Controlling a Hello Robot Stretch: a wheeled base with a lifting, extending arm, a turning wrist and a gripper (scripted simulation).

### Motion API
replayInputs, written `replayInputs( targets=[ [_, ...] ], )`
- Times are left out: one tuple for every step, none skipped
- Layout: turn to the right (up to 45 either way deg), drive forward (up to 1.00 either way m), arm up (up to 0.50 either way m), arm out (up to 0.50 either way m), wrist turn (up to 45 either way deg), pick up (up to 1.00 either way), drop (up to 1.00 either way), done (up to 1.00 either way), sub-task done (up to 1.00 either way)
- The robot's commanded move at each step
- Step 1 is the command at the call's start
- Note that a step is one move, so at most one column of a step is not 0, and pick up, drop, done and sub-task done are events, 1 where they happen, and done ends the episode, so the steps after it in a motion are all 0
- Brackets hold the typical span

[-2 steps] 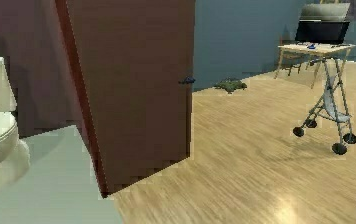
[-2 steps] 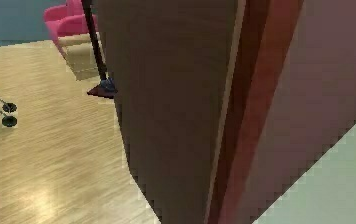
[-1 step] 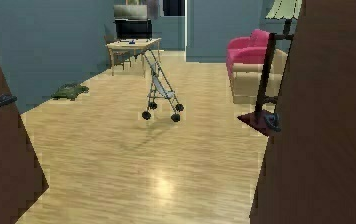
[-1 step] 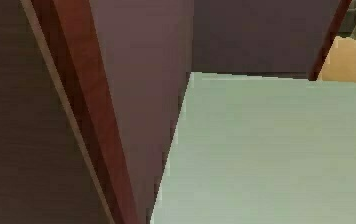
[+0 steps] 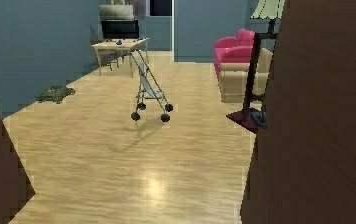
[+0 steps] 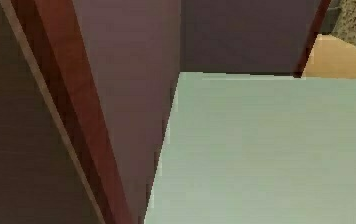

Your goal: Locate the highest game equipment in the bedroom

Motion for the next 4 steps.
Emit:
replayInputs(
  targets=[
    [0.0,0.85,0.00,0.00,0.0,0.00,0.00,0.00,0.00],
    [9.0,0.00,0.00,0.00,0.0,0.00,0.00,0.00,0.00],
    [0.0,1.00,0.00,0.00,0.0,0.00,0.00,0.00,0.00],
    [0.0,1.00,0.00,0.00,0.0,0.00,0.00,0.00,0.00]
  ],
)
